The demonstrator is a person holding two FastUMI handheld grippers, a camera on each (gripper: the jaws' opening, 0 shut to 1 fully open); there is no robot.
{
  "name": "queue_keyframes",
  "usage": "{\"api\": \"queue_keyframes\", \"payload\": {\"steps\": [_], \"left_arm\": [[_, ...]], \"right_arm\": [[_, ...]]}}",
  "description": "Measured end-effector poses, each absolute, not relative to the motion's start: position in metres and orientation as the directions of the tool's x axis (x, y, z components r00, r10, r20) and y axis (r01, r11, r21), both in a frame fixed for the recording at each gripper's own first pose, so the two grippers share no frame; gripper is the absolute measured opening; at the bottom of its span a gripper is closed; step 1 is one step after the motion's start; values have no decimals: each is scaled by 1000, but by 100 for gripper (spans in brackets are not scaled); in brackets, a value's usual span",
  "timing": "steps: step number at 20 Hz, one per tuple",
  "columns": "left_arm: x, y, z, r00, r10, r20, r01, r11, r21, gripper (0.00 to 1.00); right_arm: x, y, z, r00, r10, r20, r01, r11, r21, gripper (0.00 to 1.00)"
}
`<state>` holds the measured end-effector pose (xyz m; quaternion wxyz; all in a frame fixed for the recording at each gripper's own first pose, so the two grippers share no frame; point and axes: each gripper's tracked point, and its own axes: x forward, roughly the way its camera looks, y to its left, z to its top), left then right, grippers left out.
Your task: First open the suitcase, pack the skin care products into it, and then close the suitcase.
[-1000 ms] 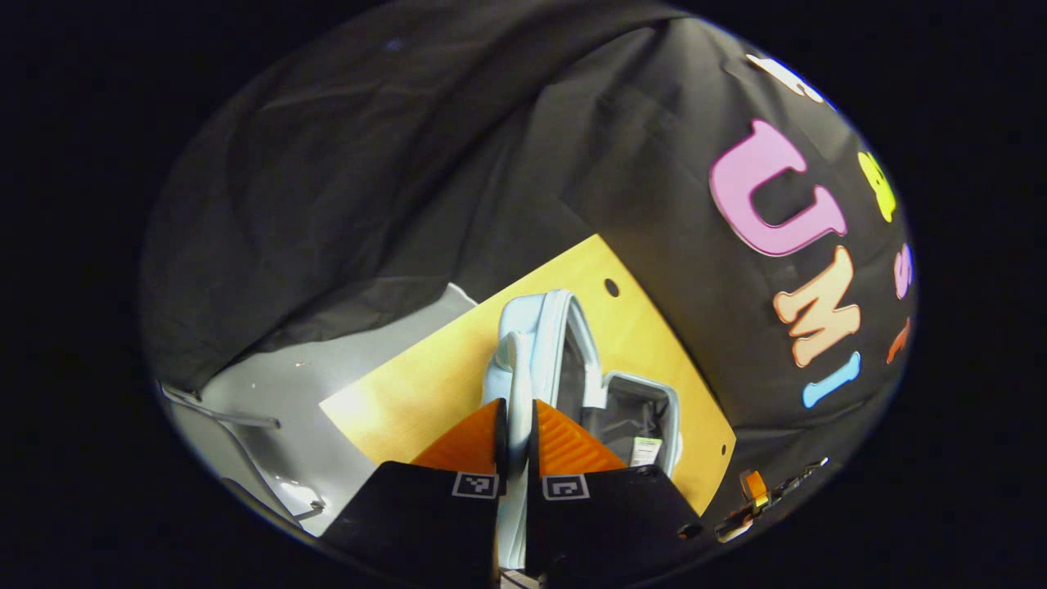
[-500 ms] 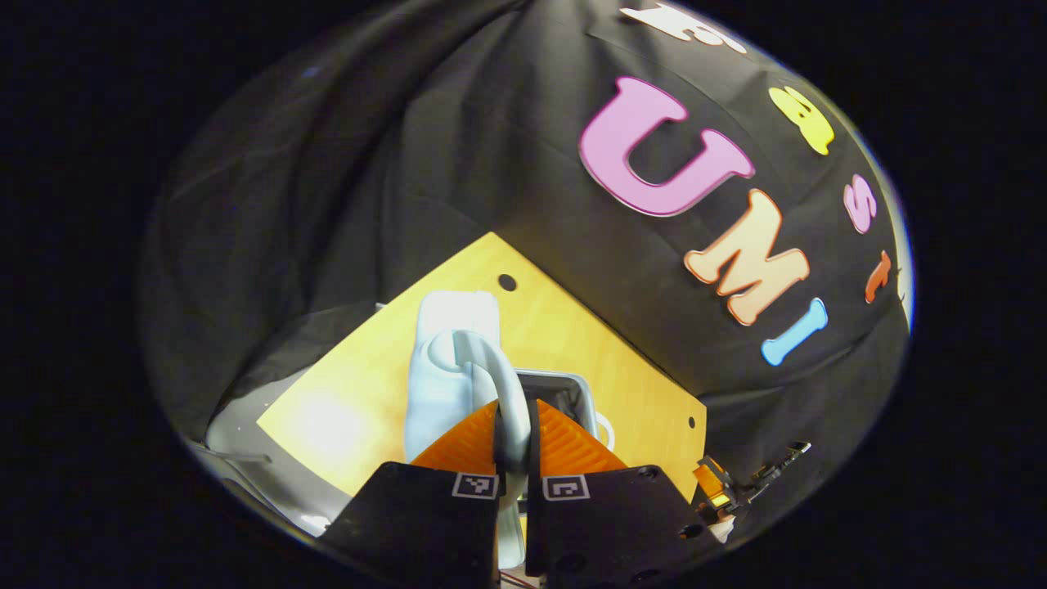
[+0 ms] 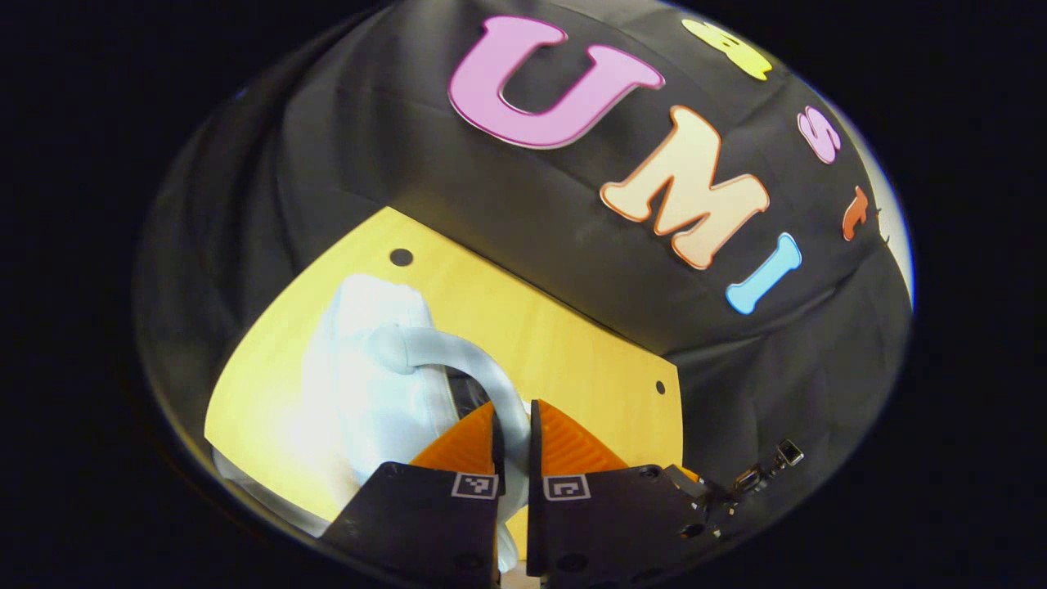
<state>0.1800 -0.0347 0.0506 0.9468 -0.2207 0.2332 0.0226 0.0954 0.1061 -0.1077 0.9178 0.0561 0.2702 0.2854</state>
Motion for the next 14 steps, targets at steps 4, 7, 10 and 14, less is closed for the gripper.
{"api": "queue_keyframes", "payload": {"steps": [4, 7, 10, 14], "left_arm": [[217, -79, 15, 854, -109, -508, -122, 908, -400, 7], [238, -102, -15, 823, -90, -562, -148, 919, -365, 7], [257, -116, -46, 791, -25, -611, -182, 944, -275, 7], [273, -126, -92, 730, 7, -683, -210, 954, -214, 7]], "right_arm": [[91, 86, -112, 702, 530, -476, -470, 847, 250, 98], [89, 68, -114, 718, 505, -479, -444, 863, 243, 98], [87, 49, -120, 733, 473, -488, -405, 881, 246, 98], [88, 28, -122, 758, 434, -488, -356, 901, 248, 98]]}}
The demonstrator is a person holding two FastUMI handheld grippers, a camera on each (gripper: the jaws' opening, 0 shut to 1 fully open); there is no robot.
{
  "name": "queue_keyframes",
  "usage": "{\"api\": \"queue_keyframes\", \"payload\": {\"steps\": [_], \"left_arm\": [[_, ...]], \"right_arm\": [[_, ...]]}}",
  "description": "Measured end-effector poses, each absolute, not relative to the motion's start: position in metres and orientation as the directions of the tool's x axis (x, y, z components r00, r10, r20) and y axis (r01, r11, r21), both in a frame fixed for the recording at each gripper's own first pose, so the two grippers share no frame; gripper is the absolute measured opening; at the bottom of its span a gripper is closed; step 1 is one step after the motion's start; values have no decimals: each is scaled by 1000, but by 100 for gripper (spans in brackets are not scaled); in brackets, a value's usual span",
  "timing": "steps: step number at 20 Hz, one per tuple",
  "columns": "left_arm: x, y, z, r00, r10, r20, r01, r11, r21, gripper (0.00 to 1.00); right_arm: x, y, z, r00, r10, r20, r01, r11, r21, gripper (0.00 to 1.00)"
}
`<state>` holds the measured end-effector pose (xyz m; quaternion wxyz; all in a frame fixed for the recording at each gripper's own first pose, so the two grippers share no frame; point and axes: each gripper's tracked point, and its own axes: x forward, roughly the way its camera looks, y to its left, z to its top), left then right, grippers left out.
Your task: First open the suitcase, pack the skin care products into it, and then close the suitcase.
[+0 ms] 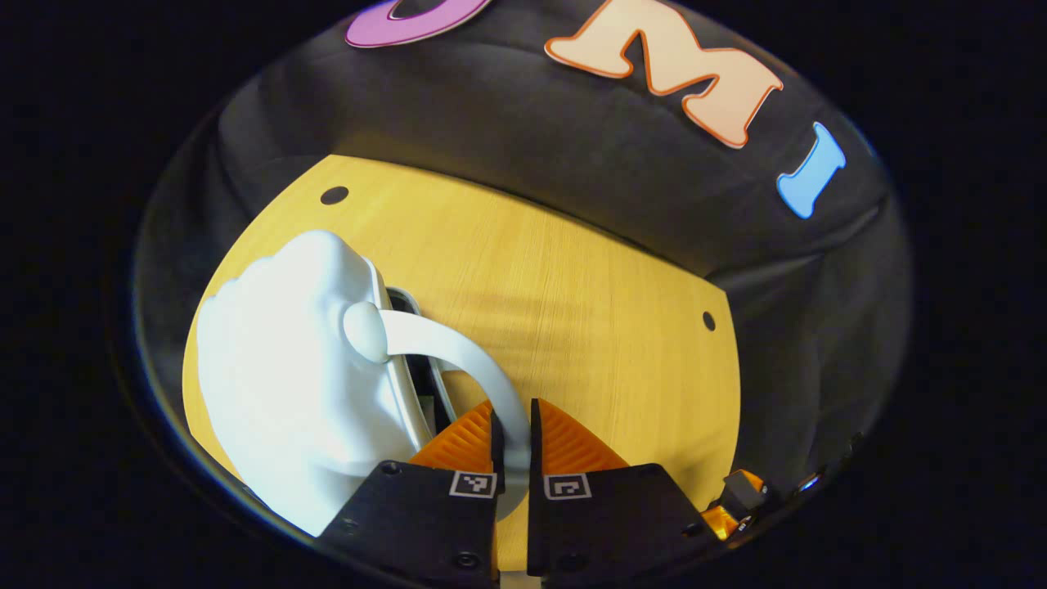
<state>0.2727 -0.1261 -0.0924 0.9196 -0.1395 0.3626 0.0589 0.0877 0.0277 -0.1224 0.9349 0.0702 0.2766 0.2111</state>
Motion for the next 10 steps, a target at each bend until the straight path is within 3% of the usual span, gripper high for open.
{"api": "queue_keyframes", "payload": {"steps": [5, 10], "left_arm": [[287, -134, -135, 655, 54, -754, -249, 957, -148, 7], [289, -129, -138, 629, 137, -765, -285, 956, -64, 12]], "right_arm": [[94, -4, -121, 796, 372, -478, -285, 926, 246, 98], [93, -30, -114, 828, 322, -458, -233, 942, 241, 98]]}}
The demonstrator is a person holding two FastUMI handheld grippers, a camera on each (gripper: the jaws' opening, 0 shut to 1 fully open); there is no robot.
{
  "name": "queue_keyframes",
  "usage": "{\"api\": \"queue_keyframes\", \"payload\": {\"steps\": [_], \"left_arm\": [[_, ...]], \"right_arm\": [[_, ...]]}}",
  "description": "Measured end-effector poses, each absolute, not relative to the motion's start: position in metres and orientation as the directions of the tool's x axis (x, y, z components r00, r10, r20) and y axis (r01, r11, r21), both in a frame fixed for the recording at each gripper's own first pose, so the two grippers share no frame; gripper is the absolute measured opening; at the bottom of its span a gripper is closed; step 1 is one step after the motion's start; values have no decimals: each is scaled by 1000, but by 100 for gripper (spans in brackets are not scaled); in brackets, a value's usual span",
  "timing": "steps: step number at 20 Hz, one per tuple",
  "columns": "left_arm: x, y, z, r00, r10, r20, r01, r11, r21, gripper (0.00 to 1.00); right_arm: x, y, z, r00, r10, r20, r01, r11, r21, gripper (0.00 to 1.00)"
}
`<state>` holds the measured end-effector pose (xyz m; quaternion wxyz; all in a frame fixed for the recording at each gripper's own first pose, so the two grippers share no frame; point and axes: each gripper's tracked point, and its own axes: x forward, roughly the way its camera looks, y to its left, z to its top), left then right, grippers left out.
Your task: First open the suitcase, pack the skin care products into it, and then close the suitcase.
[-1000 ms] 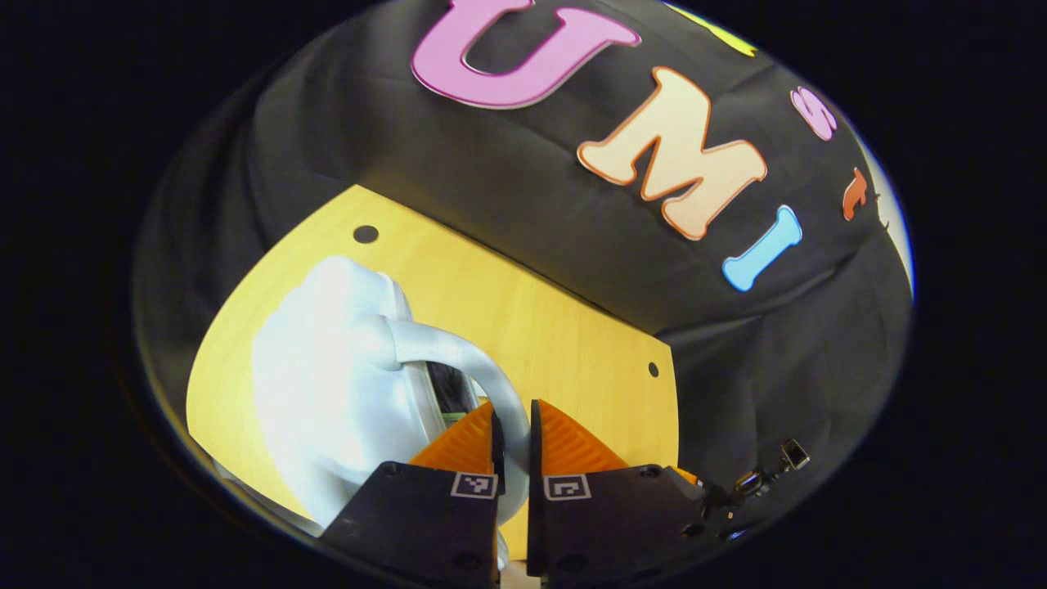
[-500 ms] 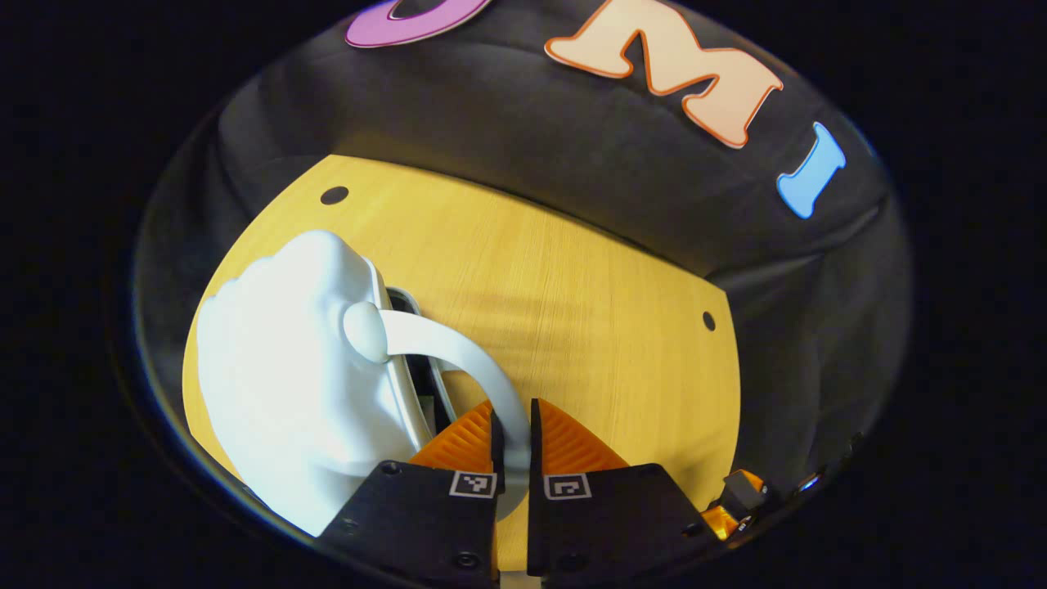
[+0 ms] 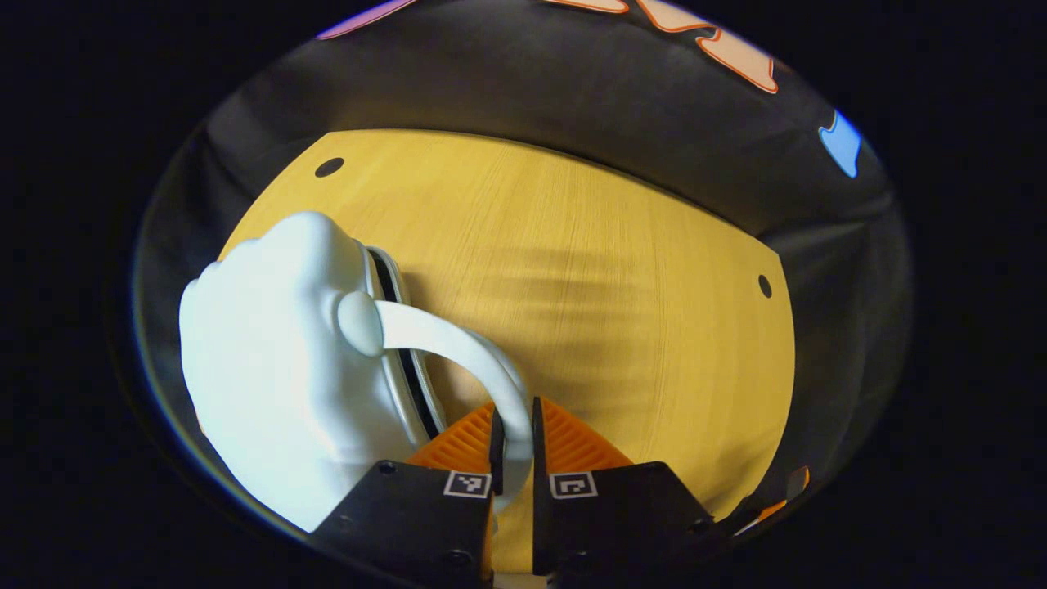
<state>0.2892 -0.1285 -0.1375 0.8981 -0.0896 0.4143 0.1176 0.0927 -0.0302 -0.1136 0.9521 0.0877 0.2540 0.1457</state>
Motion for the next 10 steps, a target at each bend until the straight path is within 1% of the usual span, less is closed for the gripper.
{"api": "queue_keyframes", "payload": {"steps": [1, 3, 5, 6, 8, 9, 10], "left_arm": [[287, -126, -131, 639, 158, -753, -291, 956, -47, 14], [281, -128, -119, 668, 185, -721, -287, 958, -20, 33], [271, -133, -106, 717, 226, -660, -301, 954, -1, 70], [261, -137, -95, 748, 242, -618, -311, 950, -4, 90], [244, -148, -77, 800, 254, -543, -315, 949, -21, 96], [235, -156, -69, 824, 250, -509, -304, 952, -25, 93], [229, -164, -64, 845, 232, -482, -280, 960, -29, 93]], "right_arm": [[93, -34, -110, 836, 316, -449, -225, 943, 244, 98], [94, -37, -101, 849, 308, -428, -217, 944, 249, 98], [93, -40, -92, 863, 301, -406, -215, 945, 244, 98], [92, -40, -87, 869, 300, -393, -218, 946, 240, 98], [93, -42, -81, 880, 295, -372, -221, 948, 229, 98], [91, -42, -79, 882, 294, -368, -222, 948, 226, 98], [90, -41, -78, 883, 296, -365, -225, 948, 224, 98]]}}
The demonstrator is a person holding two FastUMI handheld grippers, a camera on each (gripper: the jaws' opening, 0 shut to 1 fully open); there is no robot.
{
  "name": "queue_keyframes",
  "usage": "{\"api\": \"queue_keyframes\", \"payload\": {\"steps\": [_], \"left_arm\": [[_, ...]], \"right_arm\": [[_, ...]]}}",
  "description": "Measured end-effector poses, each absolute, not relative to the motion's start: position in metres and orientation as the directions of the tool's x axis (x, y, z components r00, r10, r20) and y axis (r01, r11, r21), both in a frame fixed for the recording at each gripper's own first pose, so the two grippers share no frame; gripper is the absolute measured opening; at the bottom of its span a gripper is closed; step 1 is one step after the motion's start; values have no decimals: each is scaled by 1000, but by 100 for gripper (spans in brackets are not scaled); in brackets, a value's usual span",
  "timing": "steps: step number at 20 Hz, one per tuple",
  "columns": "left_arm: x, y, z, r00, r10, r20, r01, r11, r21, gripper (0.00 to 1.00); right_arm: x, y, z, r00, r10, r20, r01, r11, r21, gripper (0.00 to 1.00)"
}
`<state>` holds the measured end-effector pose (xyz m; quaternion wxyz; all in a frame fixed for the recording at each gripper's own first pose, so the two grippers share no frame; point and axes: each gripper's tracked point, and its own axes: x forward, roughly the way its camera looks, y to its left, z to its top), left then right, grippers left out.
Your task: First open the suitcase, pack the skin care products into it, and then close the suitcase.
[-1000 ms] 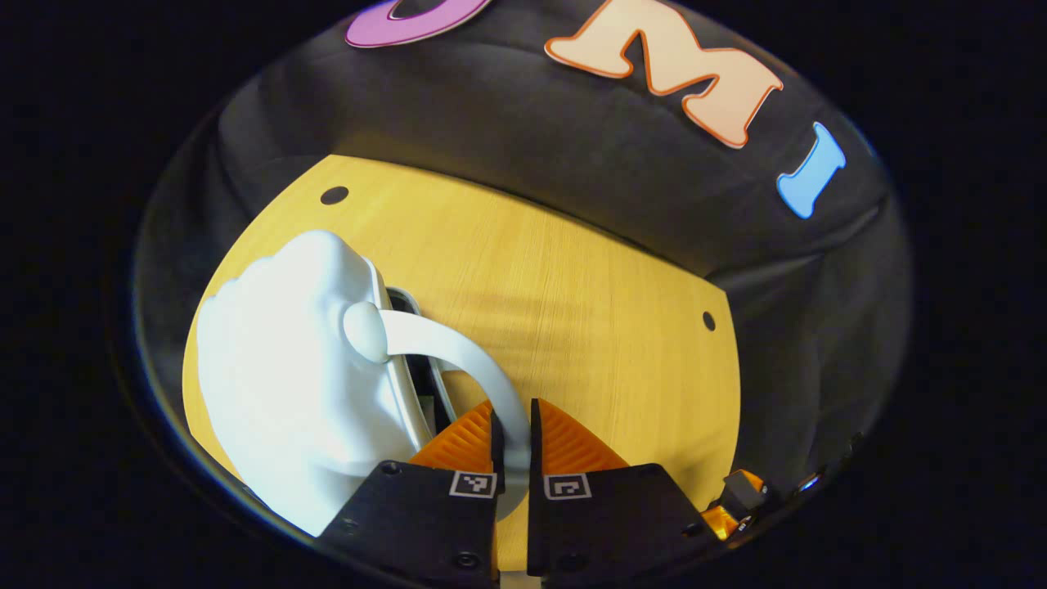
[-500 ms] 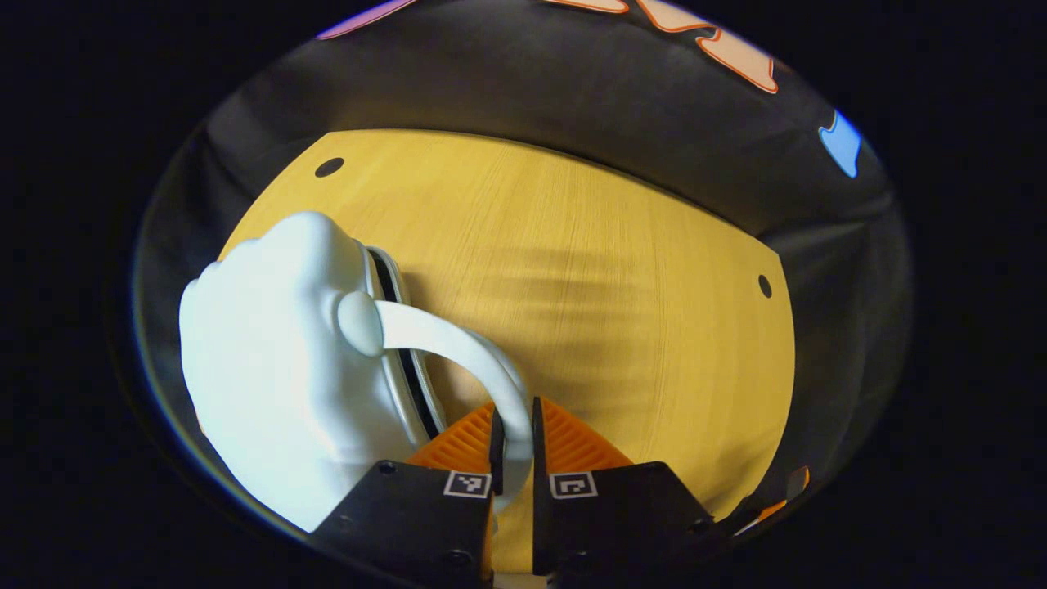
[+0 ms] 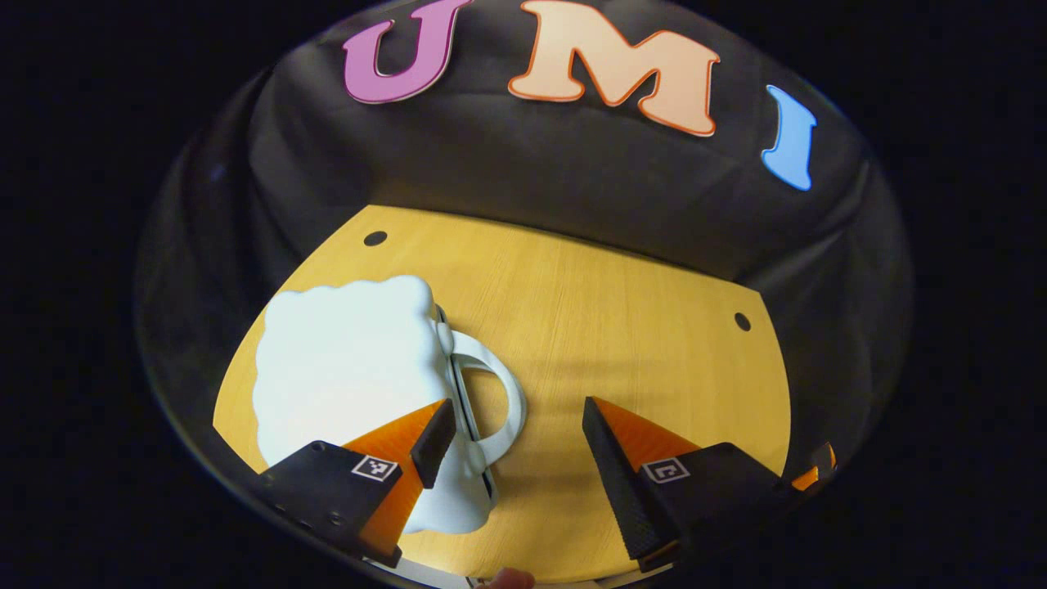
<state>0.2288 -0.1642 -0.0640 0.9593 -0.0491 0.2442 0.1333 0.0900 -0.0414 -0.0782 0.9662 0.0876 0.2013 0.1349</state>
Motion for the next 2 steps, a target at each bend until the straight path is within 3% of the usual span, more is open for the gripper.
{"api": "queue_keyframes", "payload": {"steps": [2], "left_arm": [[216, -178, -54, 883, 189, -430, -229, 972, -42, 93]], "right_arm": [[87, -39, -75, 885, 296, -360, -232, 950, 210, 98]]}}
